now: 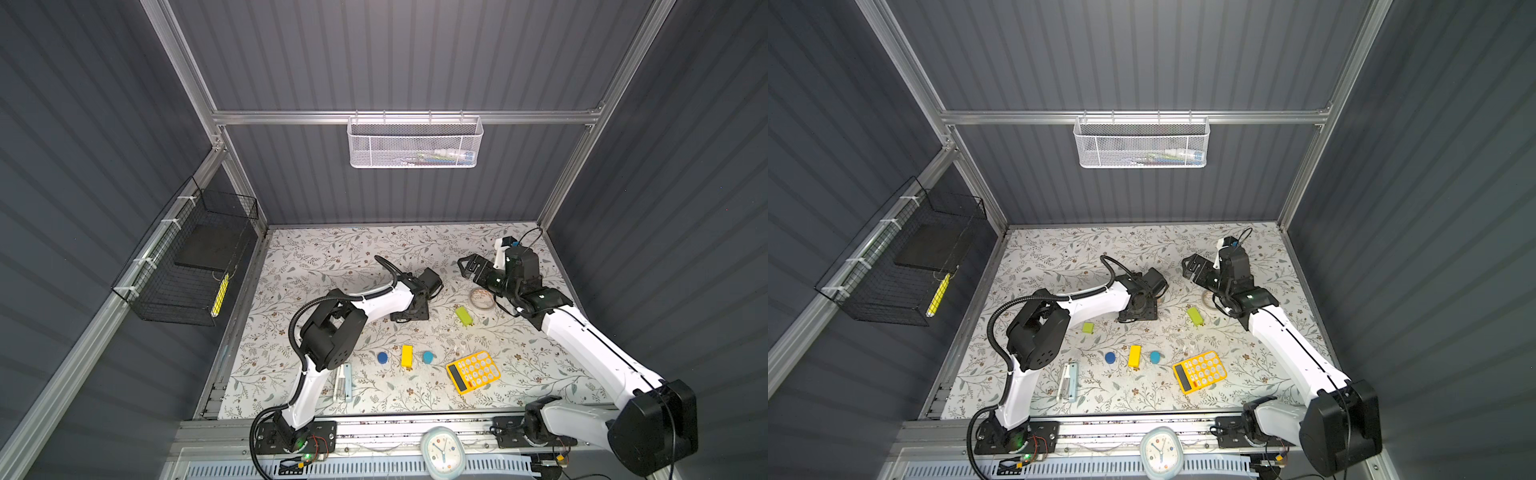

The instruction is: Build the wood block tower

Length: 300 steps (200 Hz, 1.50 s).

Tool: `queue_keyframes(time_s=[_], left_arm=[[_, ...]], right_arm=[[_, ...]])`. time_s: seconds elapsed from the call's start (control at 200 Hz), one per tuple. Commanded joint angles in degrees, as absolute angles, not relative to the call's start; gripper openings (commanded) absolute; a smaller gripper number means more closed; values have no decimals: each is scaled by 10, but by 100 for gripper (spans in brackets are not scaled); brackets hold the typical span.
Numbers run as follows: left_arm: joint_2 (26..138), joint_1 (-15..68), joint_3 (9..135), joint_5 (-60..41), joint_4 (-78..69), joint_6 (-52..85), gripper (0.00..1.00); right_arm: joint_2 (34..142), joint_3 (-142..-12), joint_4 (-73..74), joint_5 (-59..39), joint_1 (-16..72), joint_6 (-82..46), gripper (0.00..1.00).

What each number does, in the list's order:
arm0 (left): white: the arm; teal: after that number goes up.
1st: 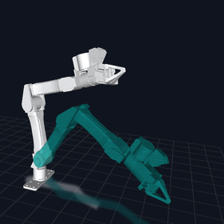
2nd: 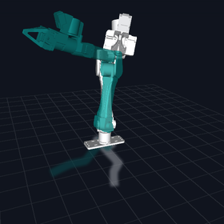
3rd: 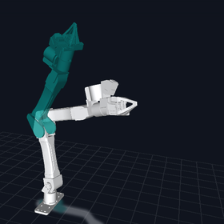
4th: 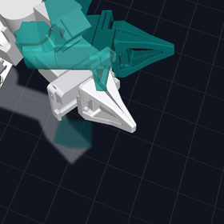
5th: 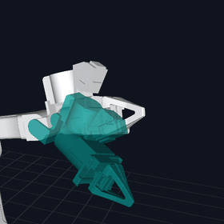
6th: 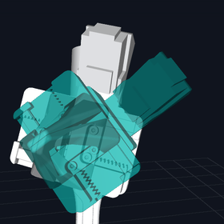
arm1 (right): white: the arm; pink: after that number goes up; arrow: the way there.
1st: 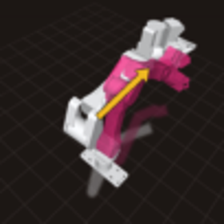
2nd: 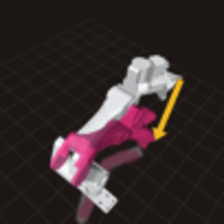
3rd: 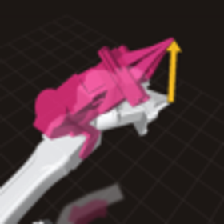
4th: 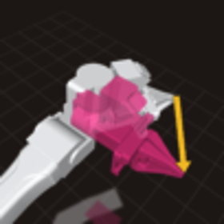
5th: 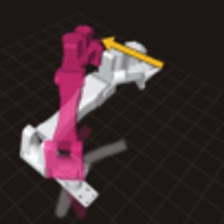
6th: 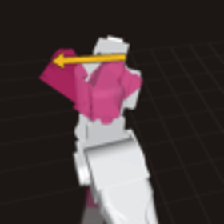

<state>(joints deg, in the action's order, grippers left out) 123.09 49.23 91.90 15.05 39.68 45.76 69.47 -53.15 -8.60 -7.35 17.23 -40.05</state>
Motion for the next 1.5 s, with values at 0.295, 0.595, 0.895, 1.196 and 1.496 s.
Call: queue_keyframes(time_s=[0.295,0.595,0.895,1.196,1.496], left_arm=[[1300,503,978,159,422,482,61],[1319,506,1004,172,434,491,60],[1338,509,1035,194,461,484,62],[1346,510,1048,208,478,486,65],[1352,511,1059,211,490,483,70]], right_arm=[[696,-522,-89,-82,162,-399,99],[696,-519,-86,-87,156,-399,99],[697,-518,-83,-93,151,-399,99],[694,-514,-83,-94,147,-399,99],[694,-512,-81,-98,144,-400,99]])
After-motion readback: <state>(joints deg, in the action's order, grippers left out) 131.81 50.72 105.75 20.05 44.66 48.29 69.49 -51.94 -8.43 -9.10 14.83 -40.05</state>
